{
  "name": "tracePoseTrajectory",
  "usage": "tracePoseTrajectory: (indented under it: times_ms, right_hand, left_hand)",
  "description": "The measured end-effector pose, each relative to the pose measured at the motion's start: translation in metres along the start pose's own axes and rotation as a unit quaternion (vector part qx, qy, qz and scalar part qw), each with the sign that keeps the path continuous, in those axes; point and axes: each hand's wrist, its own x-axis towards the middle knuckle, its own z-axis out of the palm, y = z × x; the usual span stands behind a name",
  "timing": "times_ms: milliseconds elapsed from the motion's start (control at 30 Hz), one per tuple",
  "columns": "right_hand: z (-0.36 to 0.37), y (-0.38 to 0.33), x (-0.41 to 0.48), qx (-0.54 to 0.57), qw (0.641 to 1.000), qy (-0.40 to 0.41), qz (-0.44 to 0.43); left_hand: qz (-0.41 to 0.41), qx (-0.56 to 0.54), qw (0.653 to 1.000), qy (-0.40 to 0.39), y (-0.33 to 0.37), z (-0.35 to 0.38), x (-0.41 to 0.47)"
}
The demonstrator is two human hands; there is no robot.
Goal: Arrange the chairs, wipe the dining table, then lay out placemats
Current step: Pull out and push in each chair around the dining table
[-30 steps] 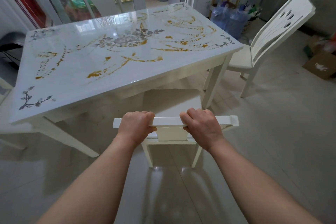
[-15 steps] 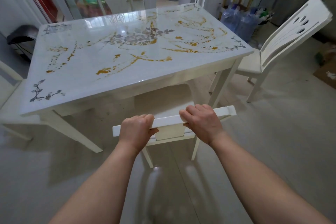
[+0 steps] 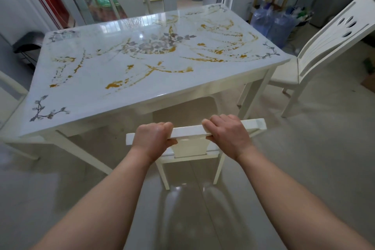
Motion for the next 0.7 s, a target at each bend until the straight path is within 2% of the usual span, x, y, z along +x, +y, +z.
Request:
tracePoseTrajectory:
  times_ms: [100,400,700]
  right_hand:
    - [0.005,-0.003,0.022,0.006,1.000,0.013,0.001]
    - [0.023,-0.034,0.059,-0.005,0.999,0.028,0.031]
    - [0.026,-0.047,0.052,-0.003,0.999,0.037,0.015]
  left_hand:
    - [-0.009,-0.022,1.000,-0.013,-0.020,-0.004,0.014]
    - [0.005,-0.001,0.999,-0.043,-0.076,-0.001,0.026]
    - [0.035,-0.010,0.999,0.011,-0.083,0.009,0.011]
